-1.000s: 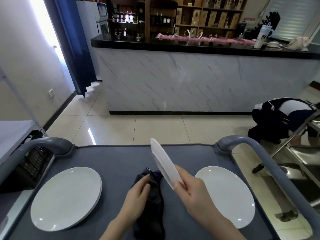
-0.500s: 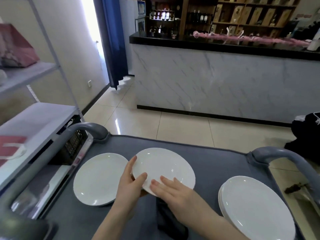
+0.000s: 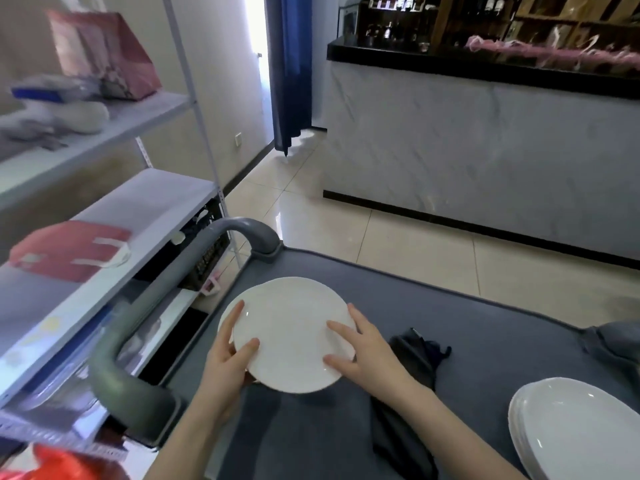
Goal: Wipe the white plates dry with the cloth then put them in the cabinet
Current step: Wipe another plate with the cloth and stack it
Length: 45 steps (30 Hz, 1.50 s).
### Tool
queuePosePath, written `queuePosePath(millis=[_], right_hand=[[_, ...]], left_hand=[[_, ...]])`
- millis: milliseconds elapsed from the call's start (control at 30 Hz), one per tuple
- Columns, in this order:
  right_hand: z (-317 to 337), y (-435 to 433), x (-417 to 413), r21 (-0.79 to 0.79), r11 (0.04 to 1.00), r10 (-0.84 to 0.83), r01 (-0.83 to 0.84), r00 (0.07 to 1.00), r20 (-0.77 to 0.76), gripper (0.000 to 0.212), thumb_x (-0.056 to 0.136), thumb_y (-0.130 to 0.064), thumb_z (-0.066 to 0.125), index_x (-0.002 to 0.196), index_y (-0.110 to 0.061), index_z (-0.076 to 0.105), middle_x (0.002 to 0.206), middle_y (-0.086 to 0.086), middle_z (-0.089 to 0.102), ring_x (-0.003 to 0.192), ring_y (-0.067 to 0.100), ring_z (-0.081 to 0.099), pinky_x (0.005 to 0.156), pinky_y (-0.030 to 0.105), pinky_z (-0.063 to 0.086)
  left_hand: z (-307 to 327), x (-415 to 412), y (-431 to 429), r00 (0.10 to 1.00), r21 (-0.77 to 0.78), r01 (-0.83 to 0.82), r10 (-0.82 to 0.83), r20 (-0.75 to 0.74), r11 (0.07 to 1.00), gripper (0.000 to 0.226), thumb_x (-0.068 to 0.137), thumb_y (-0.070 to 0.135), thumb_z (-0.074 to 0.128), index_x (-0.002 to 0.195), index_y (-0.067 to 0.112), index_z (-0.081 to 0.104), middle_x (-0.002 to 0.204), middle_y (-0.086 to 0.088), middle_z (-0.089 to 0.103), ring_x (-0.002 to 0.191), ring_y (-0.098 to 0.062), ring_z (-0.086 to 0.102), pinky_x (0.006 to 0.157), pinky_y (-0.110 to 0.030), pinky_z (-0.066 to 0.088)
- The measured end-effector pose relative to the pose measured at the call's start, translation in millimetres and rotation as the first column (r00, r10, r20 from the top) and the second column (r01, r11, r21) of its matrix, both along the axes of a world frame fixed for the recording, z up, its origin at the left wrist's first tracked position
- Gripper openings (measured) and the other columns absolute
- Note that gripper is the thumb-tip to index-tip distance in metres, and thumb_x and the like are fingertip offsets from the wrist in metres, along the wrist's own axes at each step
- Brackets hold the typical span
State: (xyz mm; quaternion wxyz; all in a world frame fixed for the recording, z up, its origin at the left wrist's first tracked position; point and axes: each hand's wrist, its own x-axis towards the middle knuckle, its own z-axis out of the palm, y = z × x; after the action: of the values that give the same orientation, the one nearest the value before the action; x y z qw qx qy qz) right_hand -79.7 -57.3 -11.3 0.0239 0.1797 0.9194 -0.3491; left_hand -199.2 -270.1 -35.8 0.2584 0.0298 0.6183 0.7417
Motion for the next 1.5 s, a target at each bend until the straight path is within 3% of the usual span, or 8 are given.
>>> queuePosePath(millis=[100,200,333,433,533,767,967,1500], right_hand=[[-6.1,-11.3,-24.2,-0.192,0.972,-0.144,0.133,0.989,-0.041,0.065,0.079,-0.026,0.079,0.139,-0.024,0.054,0.163,0.0,0.019,0.148,0.014,0.021,0.109,0.018,0.018],[-16.4,-20.6,-42.6,-0.253,0.949,-0.203,0.188,0.979,-0.031,0.062,0.075,-0.018,0.081,0.133,-0.022,0.059,0.158,-0.003,0.029,0.143,0.014,0.031,0.103,0.016,0.023],[-31.1,-32.1,-57.4,-0.324,0.919,-0.258,0.224,0.964,-0.064,0.059,0.071,-0.011,0.082,0.127,-0.02,0.064,0.146,-0.012,0.038,0.135,0.01,0.039,0.101,0.016,0.029],[-40.2,-34.9,-61.6,-0.35,0.901,-0.297,0.257,0.953,-0.065,0.06,0.072,-0.008,0.081,0.128,-0.02,0.063,0.149,-0.013,0.036,0.138,0.009,0.036,0.103,0.018,0.029],[-46.1,-34.0,-63.9,-0.331,0.901,-0.315,0.282,0.948,-0.051,0.061,0.073,-0.008,0.08,0.13,-0.021,0.062,0.157,-0.01,0.031,0.142,0.009,0.032,0.107,0.018,0.028],[-54.3,-34.5,-72.3,-0.279,0.915,-0.313,0.292,0.949,-0.032,0.061,0.073,-0.008,0.078,0.131,-0.019,0.062,0.159,-0.01,0.029,0.142,0.01,0.034,0.105,0.016,0.028],[-59.3,-35.2,-70.4,-0.234,0.936,-0.279,0.262,0.959,-0.044,0.059,0.075,-0.006,0.077,0.131,-0.018,0.061,0.161,-0.008,0.022,0.144,0.01,0.029,0.102,0.009,0.022],[-66.6,-28.9,-68.7,-0.179,0.965,-0.195,0.192,0.981,-0.001,0.064,0.081,-0.016,0.077,0.141,-0.017,0.053,0.164,-0.008,0.013,0.148,0.01,0.022,0.108,0.011,0.019]], left_hand=[[-8.0,-14.5,-12.8,1.0,-0.046,-0.012,0.011,-0.026,0.999,0.069,0.095,0.001,0.057,0.131,0.058,0.046,0.129,0.012,0.062,0.11,-0.016,0.065,0.077,-0.035,0.059],[-14.4,-26.2,-18.8,0.995,-0.138,-0.004,-0.01,-0.095,0.99,0.071,0.091,0.01,0.061,0.147,0.043,0.032,0.14,0.004,0.052,0.123,-0.022,0.055,0.096,-0.046,0.053],[-16.6,-36.9,-15.2,0.989,-0.224,-0.061,0.028,-0.145,0.973,0.067,0.076,0.026,0.051,0.138,0.043,0.031,0.13,0.013,0.052,0.123,-0.017,0.052,0.088,-0.024,0.051],[-21.4,-42.5,-12.1,0.982,-0.304,-0.058,0.0,-0.189,0.951,0.073,0.077,0.027,0.047,0.148,0.032,0.027,0.145,-0.001,0.044,0.133,-0.025,0.043,0.11,-0.049,0.039],[-25.8,-48.0,-7.5,0.969,-0.369,-0.048,-0.046,-0.241,0.928,0.074,0.081,0.025,0.045,0.152,0.025,0.024,0.155,-0.006,0.031,0.143,-0.027,0.029,0.116,-0.053,0.029],[-49.5,-57.8,-2.8,0.952,-0.471,-0.052,-0.098,-0.289,0.881,0.069,0.097,0.002,0.042,0.155,0.026,0.014,0.165,0.006,0.002,0.148,-0.002,-0.012,0.113,-0.025,0.003],[-58.9,-58.1,-3.8,0.91,-0.534,-0.093,-0.145,-0.387,0.841,0.069,0.093,0.019,0.035,0.157,0.023,0.009,0.158,0.023,-0.003,0.141,0.009,-0.025,0.117,-0.026,-0.001],[-55.6,-58.6,-2.8,0.838,-0.776,-0.218,-0.295,-0.46,0.592,0.064,0.097,0.012,0.04,0.155,0.013,0.013,0.165,-0.004,0.01,0.151,-0.021,-0.009,0.123,-0.048,0.007]])
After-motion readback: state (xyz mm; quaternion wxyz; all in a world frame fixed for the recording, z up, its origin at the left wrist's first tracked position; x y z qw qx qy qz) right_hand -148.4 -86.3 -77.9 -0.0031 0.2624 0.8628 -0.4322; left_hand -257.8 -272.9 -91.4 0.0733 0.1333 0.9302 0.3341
